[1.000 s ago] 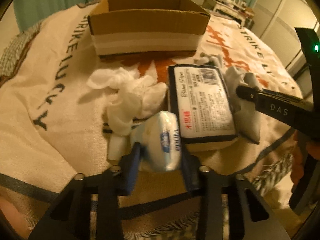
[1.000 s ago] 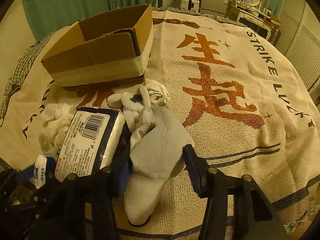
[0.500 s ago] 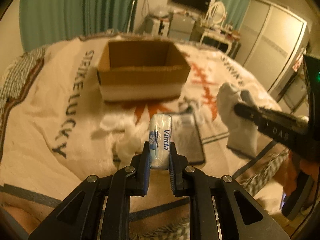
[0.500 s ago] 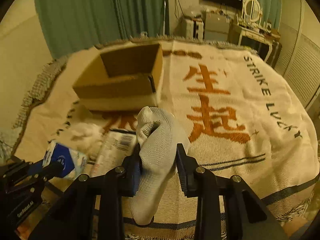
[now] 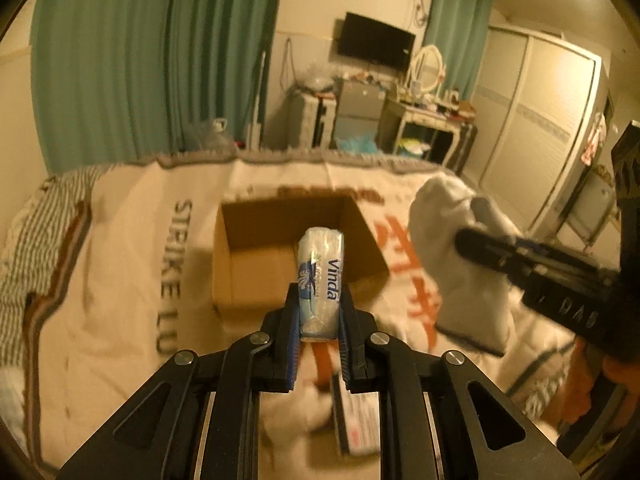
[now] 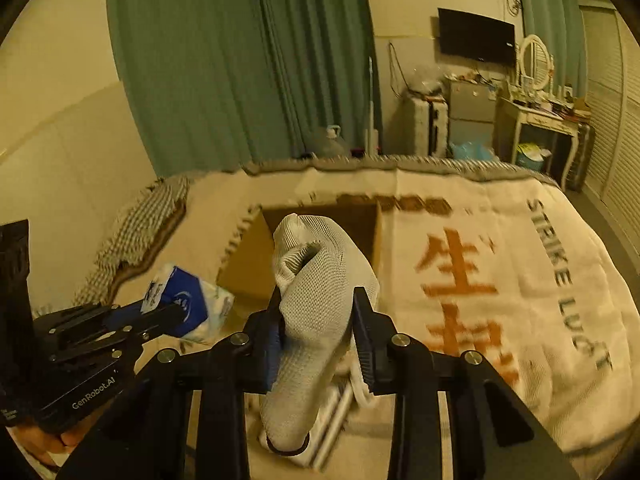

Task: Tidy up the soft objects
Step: 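Carry both items over the box and open both tools to drop them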

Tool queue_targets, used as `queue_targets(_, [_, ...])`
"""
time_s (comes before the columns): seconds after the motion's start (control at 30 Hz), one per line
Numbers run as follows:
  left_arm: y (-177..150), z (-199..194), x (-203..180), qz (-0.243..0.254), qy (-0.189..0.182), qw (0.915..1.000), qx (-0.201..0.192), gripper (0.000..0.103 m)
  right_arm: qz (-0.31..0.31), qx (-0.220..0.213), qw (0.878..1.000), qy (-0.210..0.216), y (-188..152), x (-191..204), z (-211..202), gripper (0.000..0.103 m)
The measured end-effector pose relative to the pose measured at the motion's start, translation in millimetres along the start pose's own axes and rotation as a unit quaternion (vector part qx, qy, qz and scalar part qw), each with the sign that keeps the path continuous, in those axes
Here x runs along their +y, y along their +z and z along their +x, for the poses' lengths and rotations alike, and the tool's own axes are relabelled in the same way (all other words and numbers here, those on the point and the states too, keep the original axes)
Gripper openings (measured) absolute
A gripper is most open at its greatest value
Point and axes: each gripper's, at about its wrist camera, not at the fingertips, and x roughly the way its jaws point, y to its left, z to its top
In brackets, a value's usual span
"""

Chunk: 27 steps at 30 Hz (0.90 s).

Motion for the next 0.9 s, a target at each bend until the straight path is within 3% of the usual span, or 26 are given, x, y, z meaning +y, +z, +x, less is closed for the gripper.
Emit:
queue_targets(0.3, [45.3,98.6,35.4,-0.01,0.013,0.9996,0.023,0.015,0.017,0.011,1.0,0.011,59.0,-15.5,102.0,0.031])
queue_targets(0.57, [50.7,171.0,45.5,0.013,0.023,0.9985,0.048,0.019,0.044,0.054,0.997,0.019,55.6,-46.0,196.3,0.031])
queue_targets(0.67, [52.2,184.0,46.7,0.024,0.038,0.9965,0.07,0.02,0.045,0.056,0.997,0.018,56.0,-49.1,209.5,0.035])
queue_targets(0.77, [54.3,183.4,48.7,0.029,0.042,0.996,0.073,0.021,0.05,0.05,0.997,0.009,57.7,-52.0,210.6,0.052])
queue_targets(0.8, [56.3,179.7,49.3,0.027,0.042,0.996,0.074,0.028,0.054,0.045,0.998,0.006,58.6,-52.9,207.8,0.06])
queue_targets(0.83, [58.1,175.3,50.0,0.023,0.042,0.9961,0.073,0.034,0.058,0.04,0.997,0.006,60.2,-53.4,203.1,0.06])
queue_targets(0.9, [62.5,162.2,50.1,0.018,0.046,0.9968,0.063,0.058,0.065,0.031,0.997,0.006,66.7,-55.1,188.5,0.061])
